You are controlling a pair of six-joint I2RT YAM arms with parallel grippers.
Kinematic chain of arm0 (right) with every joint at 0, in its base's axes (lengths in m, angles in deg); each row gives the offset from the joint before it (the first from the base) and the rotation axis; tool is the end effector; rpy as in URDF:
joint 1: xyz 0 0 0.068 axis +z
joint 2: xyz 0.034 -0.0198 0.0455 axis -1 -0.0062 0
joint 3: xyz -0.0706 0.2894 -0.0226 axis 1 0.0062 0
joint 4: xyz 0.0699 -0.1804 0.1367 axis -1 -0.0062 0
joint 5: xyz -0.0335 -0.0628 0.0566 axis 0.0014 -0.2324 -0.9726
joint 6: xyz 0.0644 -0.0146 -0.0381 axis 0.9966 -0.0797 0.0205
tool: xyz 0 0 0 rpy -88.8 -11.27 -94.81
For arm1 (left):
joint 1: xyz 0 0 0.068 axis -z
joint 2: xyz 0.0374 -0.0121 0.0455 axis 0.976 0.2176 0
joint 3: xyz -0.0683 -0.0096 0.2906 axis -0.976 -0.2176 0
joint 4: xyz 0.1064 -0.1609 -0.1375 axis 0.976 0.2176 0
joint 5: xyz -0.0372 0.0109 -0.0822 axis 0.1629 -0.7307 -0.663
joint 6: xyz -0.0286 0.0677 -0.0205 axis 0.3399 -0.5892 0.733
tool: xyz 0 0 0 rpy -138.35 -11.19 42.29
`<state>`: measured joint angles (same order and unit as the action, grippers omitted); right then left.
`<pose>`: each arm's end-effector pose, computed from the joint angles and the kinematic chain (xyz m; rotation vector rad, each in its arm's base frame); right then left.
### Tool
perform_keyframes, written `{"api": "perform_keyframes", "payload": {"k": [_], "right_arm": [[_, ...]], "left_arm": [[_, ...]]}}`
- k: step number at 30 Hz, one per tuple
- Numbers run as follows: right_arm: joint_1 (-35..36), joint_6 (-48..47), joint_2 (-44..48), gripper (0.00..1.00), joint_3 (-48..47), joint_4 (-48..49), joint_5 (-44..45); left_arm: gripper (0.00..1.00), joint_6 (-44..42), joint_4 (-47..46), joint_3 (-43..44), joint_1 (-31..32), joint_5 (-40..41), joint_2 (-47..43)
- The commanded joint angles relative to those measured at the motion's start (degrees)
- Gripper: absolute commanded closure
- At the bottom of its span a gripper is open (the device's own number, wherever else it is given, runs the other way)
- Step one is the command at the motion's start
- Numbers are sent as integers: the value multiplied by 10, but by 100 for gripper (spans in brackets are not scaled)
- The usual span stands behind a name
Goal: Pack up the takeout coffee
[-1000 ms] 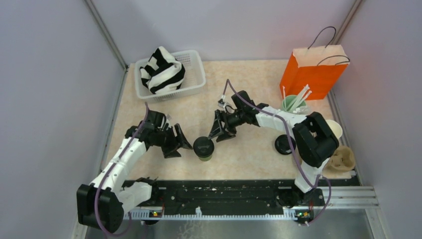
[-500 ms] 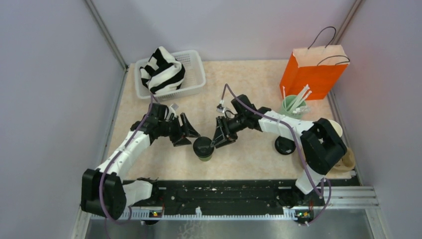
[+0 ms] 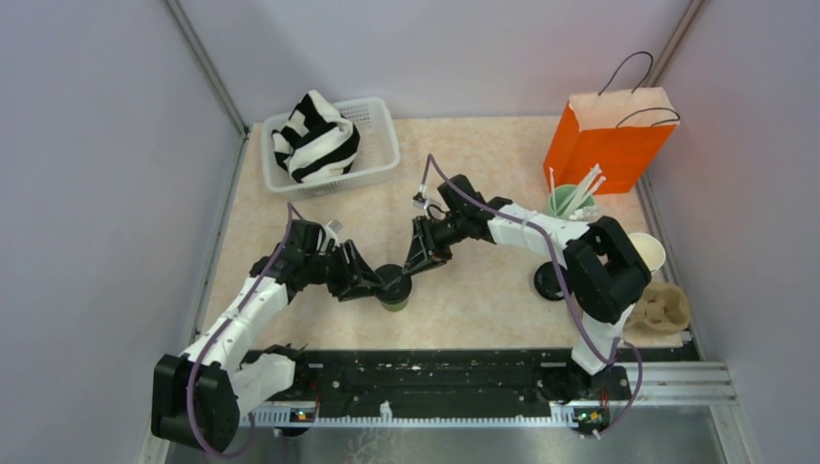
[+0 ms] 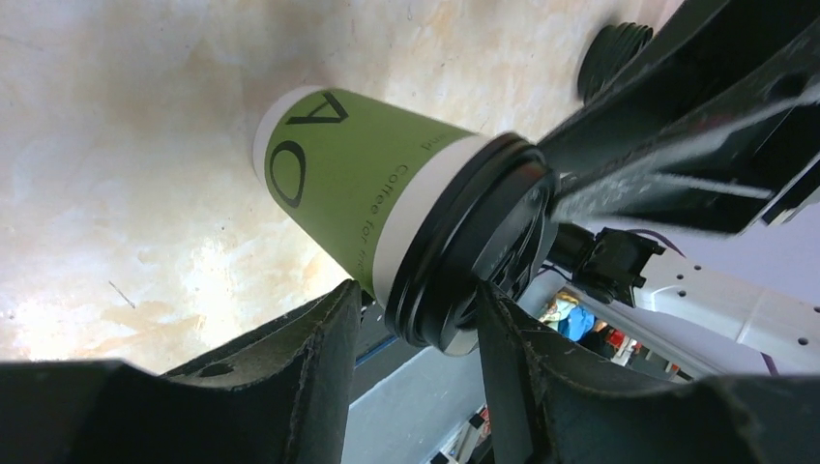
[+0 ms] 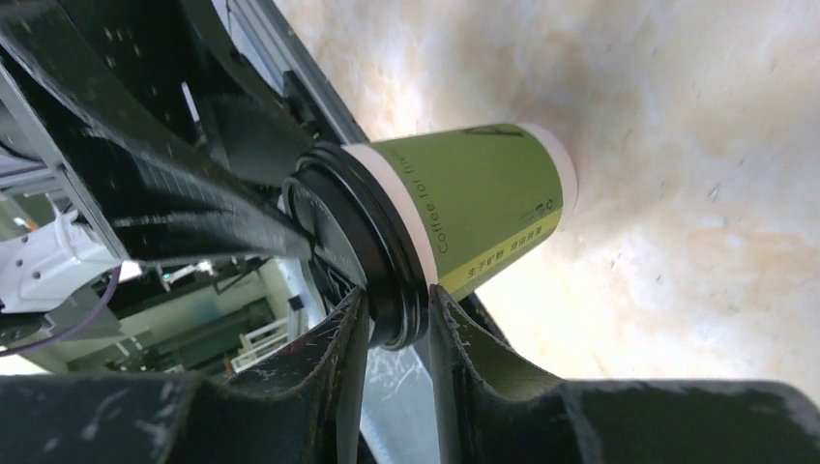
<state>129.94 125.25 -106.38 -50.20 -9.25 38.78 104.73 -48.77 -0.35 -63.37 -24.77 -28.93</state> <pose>0.2501 0.2731 0.2302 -0.4705 2.7198 1.4961 0.1577 -0.0792 0.2285 -0.4183 2.6381 -1.1834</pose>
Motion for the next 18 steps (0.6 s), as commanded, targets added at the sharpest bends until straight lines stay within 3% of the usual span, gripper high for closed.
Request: {"api": "perform_keyframes", "payload": {"k": [1, 10, 18], "right_arm": [[-11, -38, -34, 72, -64, -30, 45], [-22, -65, -83, 56, -137, -64, 22], [-60, -55, 4, 37, -52, -39, -1]], "left_arm": [[46, 22, -9, -19, 6, -11, -25], [42, 31, -12, -14, 11, -34, -34], [13, 17, 20, 25, 10, 0, -63]]}}
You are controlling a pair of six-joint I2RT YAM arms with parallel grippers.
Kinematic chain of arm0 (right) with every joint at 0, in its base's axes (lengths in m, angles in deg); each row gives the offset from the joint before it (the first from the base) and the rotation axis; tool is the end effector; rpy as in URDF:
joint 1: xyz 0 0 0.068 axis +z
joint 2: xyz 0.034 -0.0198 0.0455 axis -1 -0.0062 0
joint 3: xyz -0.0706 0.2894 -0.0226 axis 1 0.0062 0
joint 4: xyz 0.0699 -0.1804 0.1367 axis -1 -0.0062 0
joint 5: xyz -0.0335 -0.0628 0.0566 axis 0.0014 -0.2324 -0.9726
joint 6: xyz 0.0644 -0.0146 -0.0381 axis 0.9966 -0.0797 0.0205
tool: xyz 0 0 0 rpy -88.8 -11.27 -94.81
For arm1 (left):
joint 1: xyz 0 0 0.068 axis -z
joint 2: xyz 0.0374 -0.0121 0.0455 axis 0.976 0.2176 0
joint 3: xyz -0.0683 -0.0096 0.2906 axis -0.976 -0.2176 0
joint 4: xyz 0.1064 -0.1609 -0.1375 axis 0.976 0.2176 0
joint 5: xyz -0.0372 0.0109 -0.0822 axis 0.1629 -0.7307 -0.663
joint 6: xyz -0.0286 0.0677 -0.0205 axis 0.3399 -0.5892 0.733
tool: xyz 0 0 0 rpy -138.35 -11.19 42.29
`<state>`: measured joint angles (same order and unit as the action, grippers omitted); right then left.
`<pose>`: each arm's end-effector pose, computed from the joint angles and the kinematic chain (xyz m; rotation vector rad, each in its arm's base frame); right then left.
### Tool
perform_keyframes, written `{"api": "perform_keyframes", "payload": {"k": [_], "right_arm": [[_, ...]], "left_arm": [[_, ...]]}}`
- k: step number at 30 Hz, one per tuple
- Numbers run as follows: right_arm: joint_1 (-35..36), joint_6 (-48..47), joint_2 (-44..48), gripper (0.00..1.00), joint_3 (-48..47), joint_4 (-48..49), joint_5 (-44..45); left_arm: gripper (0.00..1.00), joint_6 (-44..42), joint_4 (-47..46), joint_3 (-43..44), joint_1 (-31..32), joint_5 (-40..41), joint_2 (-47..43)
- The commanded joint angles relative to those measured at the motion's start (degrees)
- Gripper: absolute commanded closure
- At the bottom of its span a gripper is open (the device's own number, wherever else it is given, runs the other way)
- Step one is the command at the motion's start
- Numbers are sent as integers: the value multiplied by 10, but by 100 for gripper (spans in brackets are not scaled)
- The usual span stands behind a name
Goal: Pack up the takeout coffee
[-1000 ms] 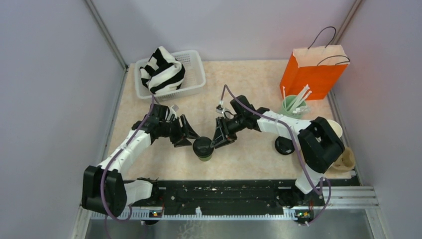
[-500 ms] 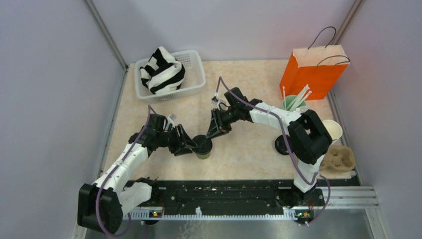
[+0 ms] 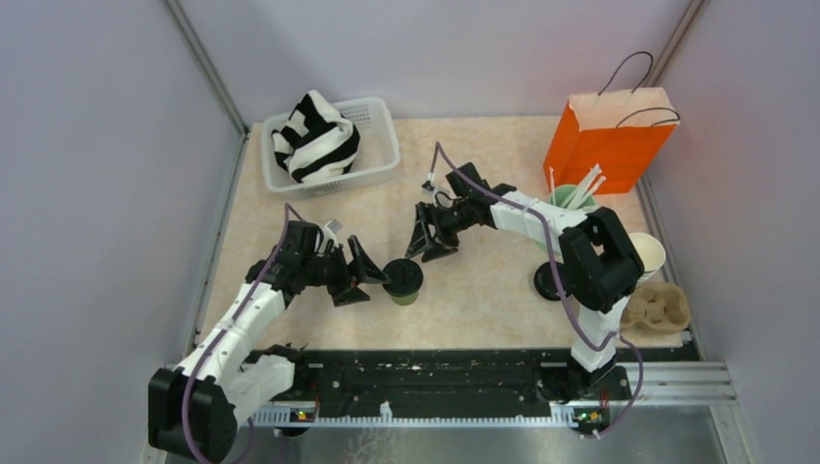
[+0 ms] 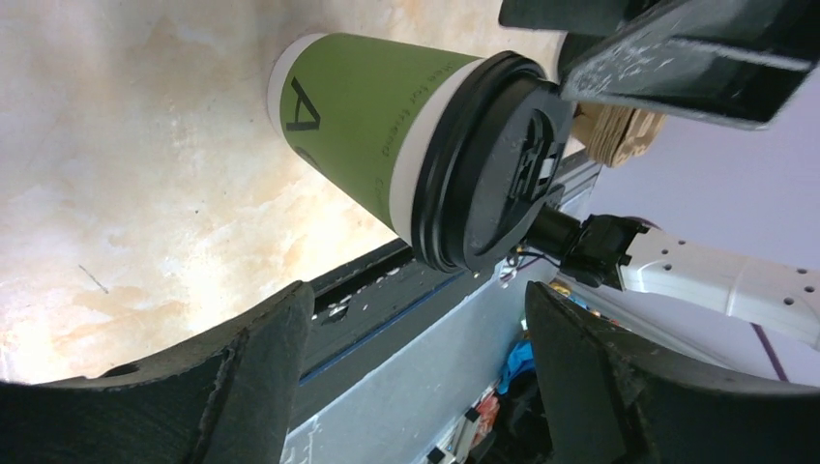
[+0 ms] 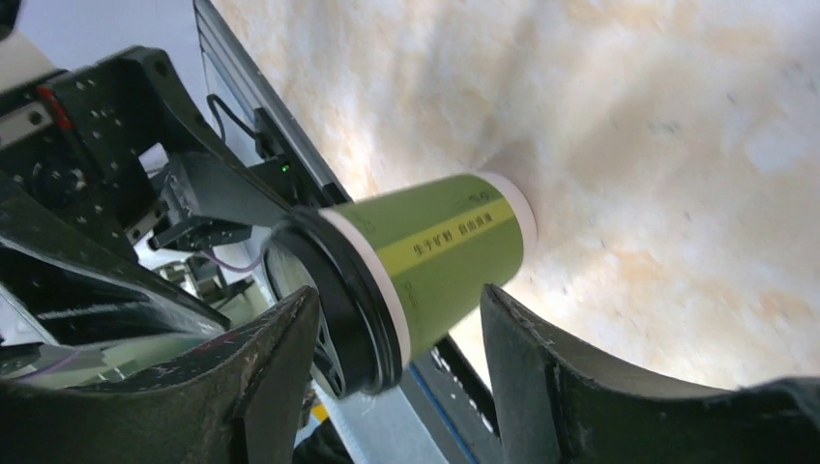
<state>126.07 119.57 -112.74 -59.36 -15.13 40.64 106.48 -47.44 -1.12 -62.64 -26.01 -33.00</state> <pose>0.2932 0.2723 0.2273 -0.4615 2.7090 1.3993 0.1439 -0.0789 0.2338 -0.4114 2.6177 -1.2321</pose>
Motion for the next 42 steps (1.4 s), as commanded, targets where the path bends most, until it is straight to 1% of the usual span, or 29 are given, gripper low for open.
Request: {"api": "perform_keyframes", "payload": {"k": [1, 3, 6, 9, 10, 13, 14, 16, 18, 21, 25, 30, 34, 39, 42], "right_arm": [[-22, 11, 76, 36, 51, 31, -32], [-22, 32, 91, 35, 75, 59, -52], [-22, 52, 109, 32, 112, 94, -62], [-22, 55, 109, 32, 126, 104, -72], [-22, 59, 108, 32, 130, 113, -76], [-22, 65, 101, 34, 131, 123, -77], [-22, 67, 99, 35, 130, 126, -78], [-19, 70, 93, 37, 128, 132, -79], [-16, 69, 89, 39, 127, 132, -80], [-14, 66, 84, 41, 125, 130, -81], [-12, 66, 80, 44, 125, 131, -82], [-7, 64, 71, 46, 119, 128, -83], [-7, 61, 66, 48, 117, 126, -86], [-6, 58, 59, 54, 119, 123, -83], [-6, 60, 57, 58, 126, 125, -74]], "left_arm": [[12, 3, 1, 32, 2, 14, -23], [13, 13, -27, 21, 2, 2, -18], [24, 20, -54, 15, 2, -17, 5], [35, 12, -49, 21, 2, -21, 27], [37, 11, -46, 24, 1, -17, 29], [39, 12, -20, 31, -3, 11, 16], [41, 15, -12, 29, -6, 22, 10], [42, 23, -12, 20, -9, 33, -1], [42, 26, -25, 15, -11, 33, -2], [47, 17, -12, 26, -13, 36, 12], [51, 14, -17, 26, -13, 32, 24], [51, 6, -32, 23, -13, 6, 52], [52, 3, -37, 27, -13, 8, 64], [55, -1, -23, 22, -13, 16, 66], [58, -16, 10, 28, -13, 33, 78]]}}
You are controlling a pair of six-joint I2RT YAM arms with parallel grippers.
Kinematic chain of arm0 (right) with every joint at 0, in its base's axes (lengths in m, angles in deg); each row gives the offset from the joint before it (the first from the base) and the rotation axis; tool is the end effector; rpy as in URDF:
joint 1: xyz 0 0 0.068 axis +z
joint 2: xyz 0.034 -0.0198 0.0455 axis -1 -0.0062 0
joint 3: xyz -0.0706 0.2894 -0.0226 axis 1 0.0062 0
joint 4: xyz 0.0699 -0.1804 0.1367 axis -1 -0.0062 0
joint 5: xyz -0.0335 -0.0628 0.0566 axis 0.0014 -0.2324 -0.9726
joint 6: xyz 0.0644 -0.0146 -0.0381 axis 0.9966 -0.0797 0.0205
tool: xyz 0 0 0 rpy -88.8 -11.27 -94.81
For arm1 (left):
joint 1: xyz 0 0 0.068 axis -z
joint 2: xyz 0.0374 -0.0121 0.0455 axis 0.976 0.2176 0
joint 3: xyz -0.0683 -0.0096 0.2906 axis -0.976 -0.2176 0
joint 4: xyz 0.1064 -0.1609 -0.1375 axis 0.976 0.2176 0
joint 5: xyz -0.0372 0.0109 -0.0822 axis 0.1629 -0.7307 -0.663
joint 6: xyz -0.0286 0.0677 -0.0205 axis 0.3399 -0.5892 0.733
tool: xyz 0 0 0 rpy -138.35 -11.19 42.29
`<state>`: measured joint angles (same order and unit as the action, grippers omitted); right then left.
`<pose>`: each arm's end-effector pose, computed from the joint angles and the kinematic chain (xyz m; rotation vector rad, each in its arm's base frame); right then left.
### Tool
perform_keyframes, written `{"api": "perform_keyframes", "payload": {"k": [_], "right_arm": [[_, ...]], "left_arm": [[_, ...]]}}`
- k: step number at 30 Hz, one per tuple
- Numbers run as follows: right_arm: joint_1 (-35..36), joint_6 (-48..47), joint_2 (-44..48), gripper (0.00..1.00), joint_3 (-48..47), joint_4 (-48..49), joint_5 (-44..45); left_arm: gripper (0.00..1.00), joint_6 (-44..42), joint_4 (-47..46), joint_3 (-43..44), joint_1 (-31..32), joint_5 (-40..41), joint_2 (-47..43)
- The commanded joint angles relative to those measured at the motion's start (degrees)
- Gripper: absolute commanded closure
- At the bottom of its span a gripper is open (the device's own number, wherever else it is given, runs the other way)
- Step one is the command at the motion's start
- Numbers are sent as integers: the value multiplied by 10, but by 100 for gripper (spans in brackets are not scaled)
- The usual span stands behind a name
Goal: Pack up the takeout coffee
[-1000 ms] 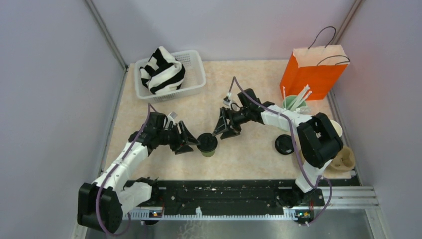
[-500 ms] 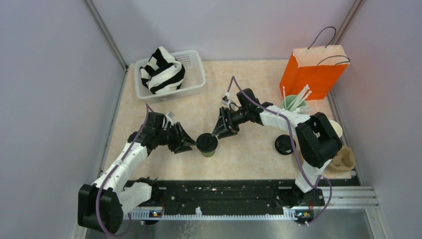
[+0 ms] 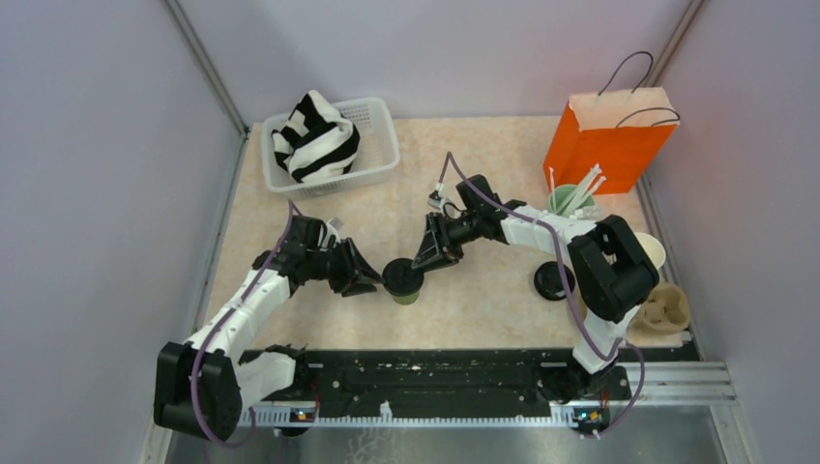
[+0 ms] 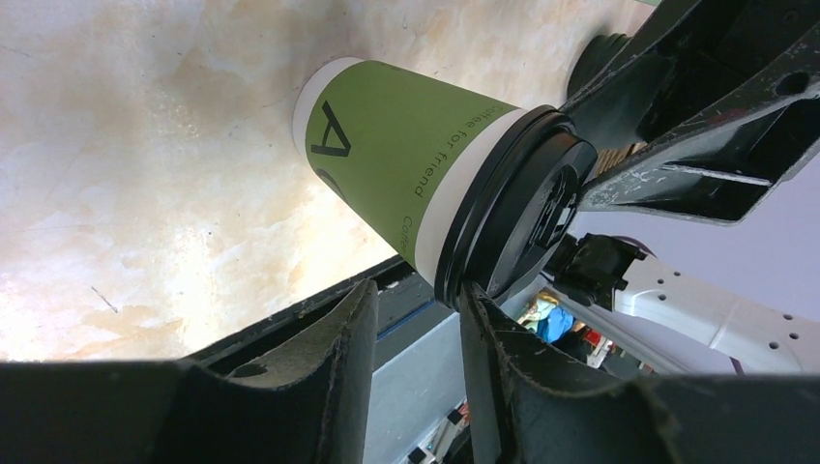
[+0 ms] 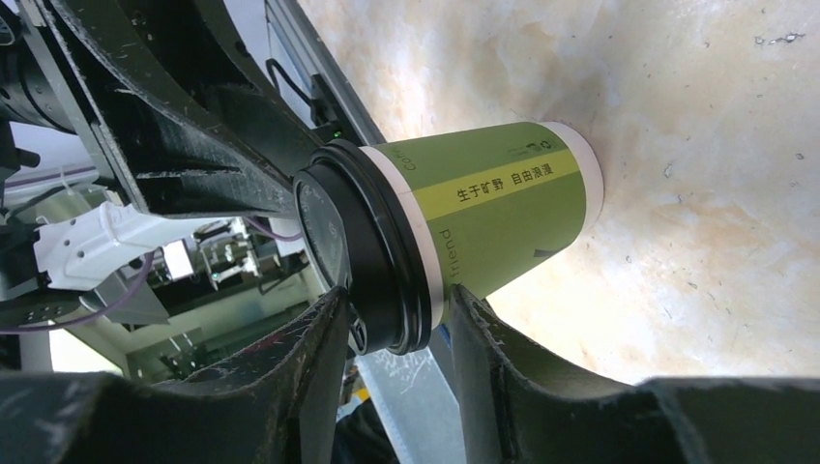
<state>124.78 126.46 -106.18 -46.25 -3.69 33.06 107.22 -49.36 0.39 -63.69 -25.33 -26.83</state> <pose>0.2659 0.2492 0.2226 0.3876 -2.6664 -1.6091 0.1647 -0.0804 0.2277 -0.4895 2.6522 -1.2035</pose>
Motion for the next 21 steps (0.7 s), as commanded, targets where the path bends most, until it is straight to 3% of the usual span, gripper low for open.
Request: {"api": "perform_keyframes", "payload": {"k": [1, 21], "right_arm": [[7, -7, -10, 59, -2, 14, 3], [-14, 19, -13, 59, 41, 47, 16]], "left_arm": [[59, -31, 41, 15, -2, 33, 21], [65, -50, 62, -17, 42, 131, 92]]}}
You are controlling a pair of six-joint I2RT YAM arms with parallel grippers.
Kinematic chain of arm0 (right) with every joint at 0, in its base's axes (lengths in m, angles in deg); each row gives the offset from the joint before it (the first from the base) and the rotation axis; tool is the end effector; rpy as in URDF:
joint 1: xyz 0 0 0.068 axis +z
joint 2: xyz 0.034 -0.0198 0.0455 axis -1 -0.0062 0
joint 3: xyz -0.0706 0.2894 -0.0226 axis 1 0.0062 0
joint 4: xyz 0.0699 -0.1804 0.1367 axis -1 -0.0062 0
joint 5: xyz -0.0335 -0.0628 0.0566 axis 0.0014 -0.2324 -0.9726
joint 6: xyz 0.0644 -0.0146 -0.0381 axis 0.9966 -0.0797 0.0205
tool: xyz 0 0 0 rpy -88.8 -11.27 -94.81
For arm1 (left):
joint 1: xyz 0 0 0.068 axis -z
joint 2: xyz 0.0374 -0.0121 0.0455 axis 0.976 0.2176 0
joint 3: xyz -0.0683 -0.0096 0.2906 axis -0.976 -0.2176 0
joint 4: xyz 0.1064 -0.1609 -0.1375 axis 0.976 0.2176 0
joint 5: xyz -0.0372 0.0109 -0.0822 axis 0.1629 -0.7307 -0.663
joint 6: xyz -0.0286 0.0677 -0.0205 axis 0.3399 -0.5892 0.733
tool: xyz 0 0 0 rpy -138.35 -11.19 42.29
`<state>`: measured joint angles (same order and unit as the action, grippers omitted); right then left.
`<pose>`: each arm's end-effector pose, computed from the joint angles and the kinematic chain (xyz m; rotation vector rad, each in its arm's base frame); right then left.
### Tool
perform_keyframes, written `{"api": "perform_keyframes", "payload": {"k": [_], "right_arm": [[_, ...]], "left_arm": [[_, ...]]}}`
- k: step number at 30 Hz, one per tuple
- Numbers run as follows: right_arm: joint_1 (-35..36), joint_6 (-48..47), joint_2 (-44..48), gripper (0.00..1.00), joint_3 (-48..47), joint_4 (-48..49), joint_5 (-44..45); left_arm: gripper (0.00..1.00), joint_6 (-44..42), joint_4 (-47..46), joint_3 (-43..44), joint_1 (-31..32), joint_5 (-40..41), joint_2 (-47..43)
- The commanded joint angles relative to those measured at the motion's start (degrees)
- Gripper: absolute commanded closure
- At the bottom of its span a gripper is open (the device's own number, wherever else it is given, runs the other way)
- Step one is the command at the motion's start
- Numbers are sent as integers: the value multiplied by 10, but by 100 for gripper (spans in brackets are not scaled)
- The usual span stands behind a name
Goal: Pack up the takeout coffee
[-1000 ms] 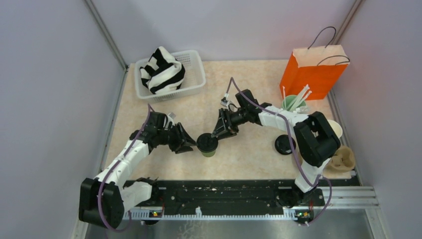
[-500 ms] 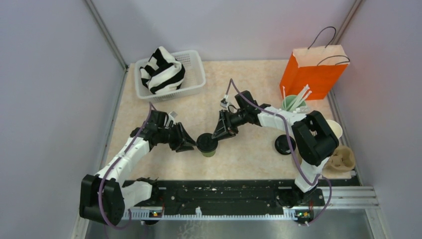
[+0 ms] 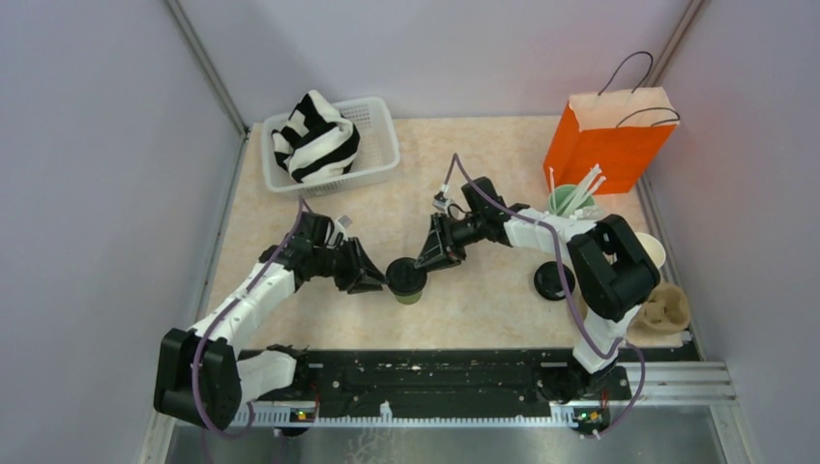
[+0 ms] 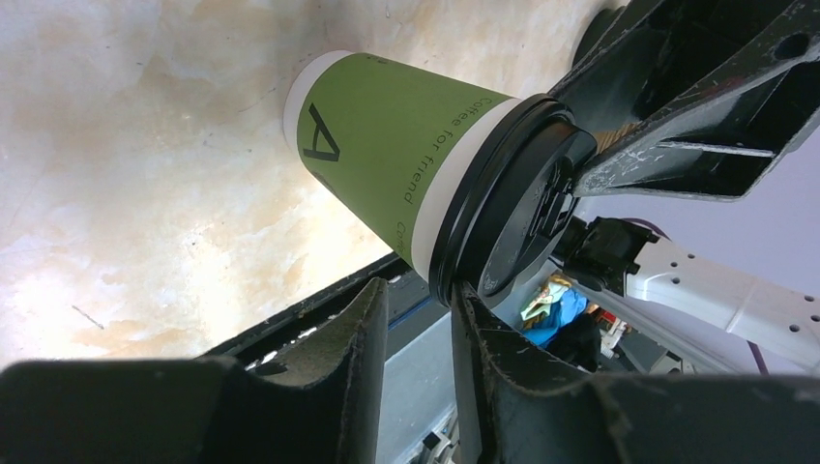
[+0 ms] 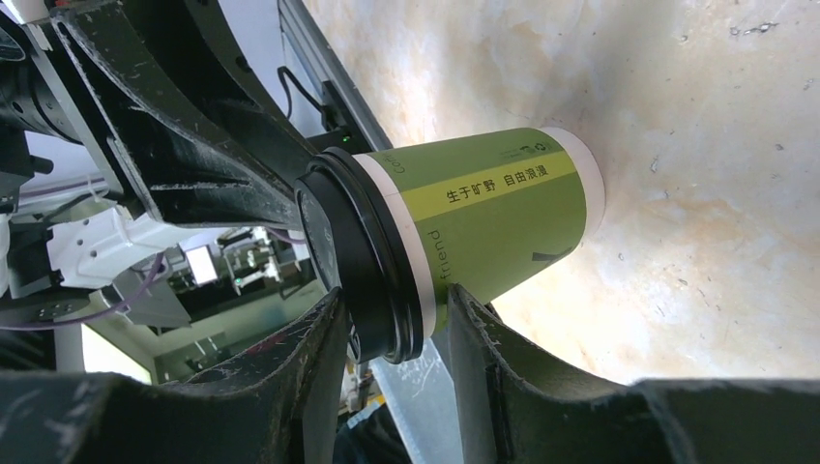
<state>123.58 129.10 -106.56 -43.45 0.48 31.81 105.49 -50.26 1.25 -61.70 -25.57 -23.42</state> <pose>0.2685 0.2429 0.2129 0.3199 -2.6453 -1.6321 0.1718 -0.0891 0.2236 -0.4200 2.6956 -1.2025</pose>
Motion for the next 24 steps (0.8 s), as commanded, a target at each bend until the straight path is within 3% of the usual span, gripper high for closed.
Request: {"api": "perform_keyframes", "payload": {"k": [1, 10, 18, 24], "right_arm": [[-2, -6, -9, 59, 13, 7, 28], [-3, -2, -8, 58, 18, 14, 31], [-7, -3, -4, 57, 23, 19, 28], [-8, -17, 27, 49, -2, -11, 7]], "left_arm": [[66, -32, 77, -24, 24, 144, 68], [70, -30, 90, -20, 39, 207, 106], [70, -38, 74, -27, 50, 210, 123], [58, -59, 92, 39, 51, 166, 52]]}}
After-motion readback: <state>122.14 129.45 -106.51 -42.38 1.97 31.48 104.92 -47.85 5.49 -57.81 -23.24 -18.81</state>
